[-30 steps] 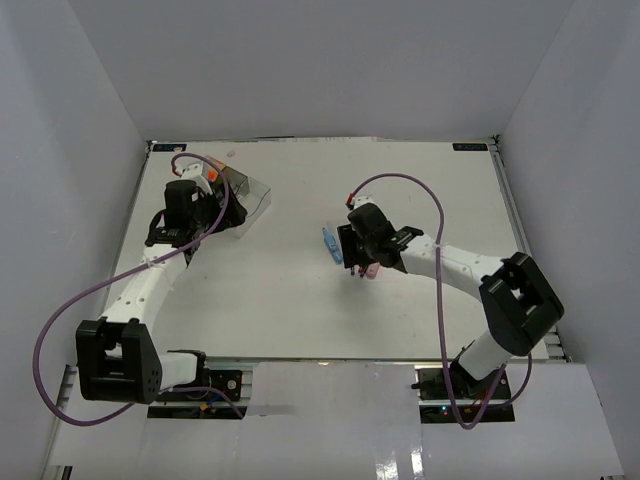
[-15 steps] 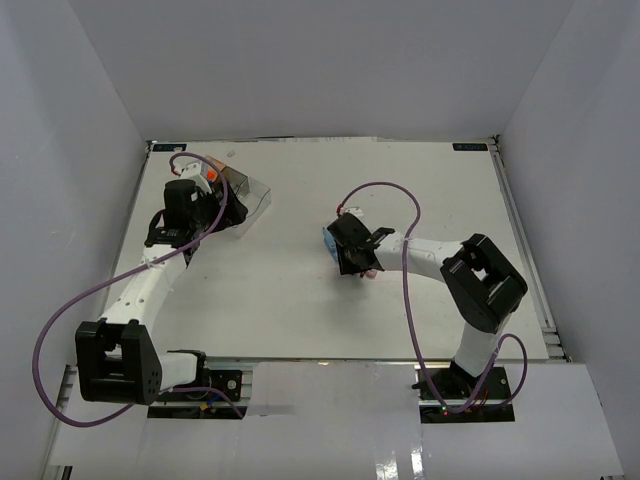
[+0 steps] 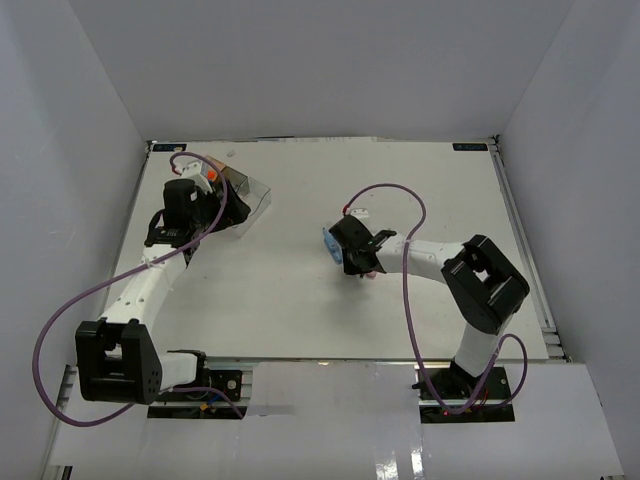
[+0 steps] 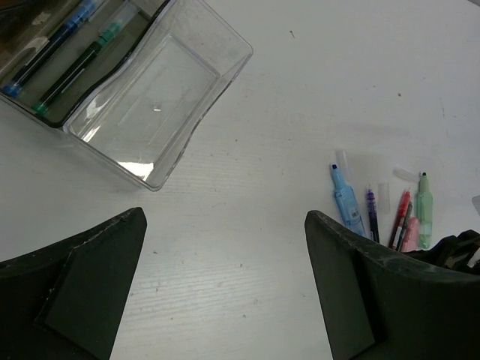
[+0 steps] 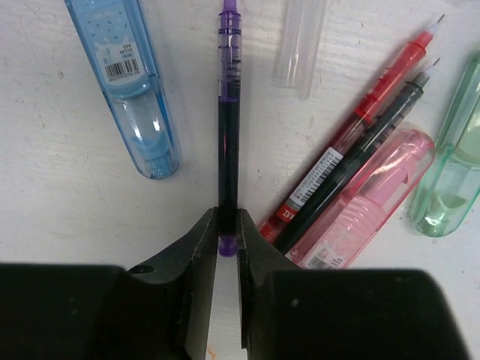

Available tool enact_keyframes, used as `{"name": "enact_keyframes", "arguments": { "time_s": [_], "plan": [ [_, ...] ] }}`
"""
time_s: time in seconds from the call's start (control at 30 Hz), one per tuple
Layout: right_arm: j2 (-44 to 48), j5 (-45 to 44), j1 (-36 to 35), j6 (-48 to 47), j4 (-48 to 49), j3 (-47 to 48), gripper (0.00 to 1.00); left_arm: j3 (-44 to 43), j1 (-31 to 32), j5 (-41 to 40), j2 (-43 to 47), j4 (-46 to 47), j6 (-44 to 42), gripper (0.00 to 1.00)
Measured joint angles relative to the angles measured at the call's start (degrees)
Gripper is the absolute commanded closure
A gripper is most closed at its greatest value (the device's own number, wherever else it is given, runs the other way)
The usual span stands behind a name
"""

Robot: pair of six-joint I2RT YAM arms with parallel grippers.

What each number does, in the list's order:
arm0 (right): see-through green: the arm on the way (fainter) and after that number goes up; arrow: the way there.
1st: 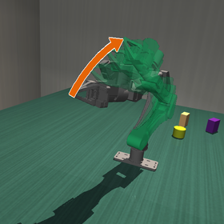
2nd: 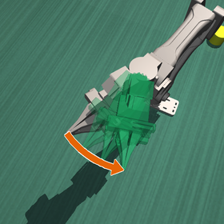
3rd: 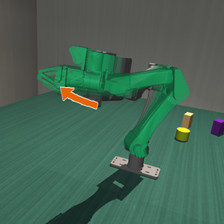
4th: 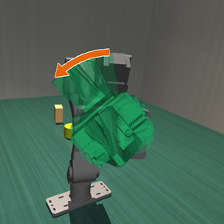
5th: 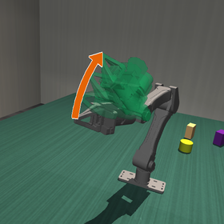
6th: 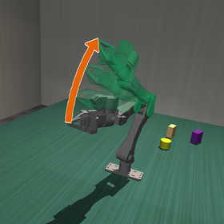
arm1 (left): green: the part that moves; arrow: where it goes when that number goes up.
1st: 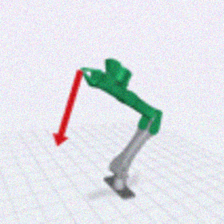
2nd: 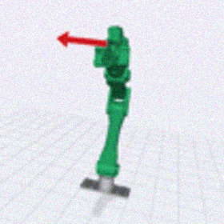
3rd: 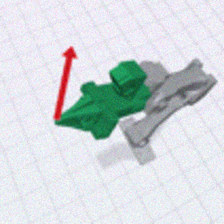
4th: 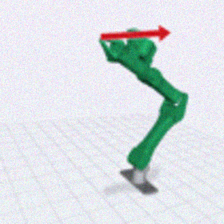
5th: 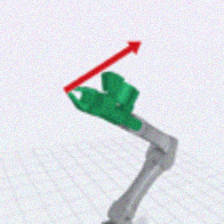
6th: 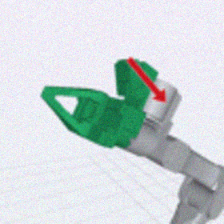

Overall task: Sort the stationery into containers
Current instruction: Pick up the pen from the center of the board.

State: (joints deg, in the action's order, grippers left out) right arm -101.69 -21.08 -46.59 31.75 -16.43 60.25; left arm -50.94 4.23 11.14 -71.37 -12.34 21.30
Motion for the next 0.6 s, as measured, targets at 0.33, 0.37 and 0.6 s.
{"name": "enact_keyframes", "arguments": {
  "time_s": [0.33,0.37,0.6],
  "plan": [
    [7.80,-0.44,-2.21,0.72,-0.15,-5.38,0.92,2.34,0.39,11.85,0.70,5.27,6.95,0.02],
    [10.05,-0.22,-2.51,0.52,0.31,-6.21,0.92,2.69,0.83,12.96,1.16,5.60,8.15,0.02],
    [26.93,3.82,-4.35,-2.27,12.63,-13.55,0.92,4.42,12.00,14.73,6.38,11.69,14.56,0.02]
  ]
}}
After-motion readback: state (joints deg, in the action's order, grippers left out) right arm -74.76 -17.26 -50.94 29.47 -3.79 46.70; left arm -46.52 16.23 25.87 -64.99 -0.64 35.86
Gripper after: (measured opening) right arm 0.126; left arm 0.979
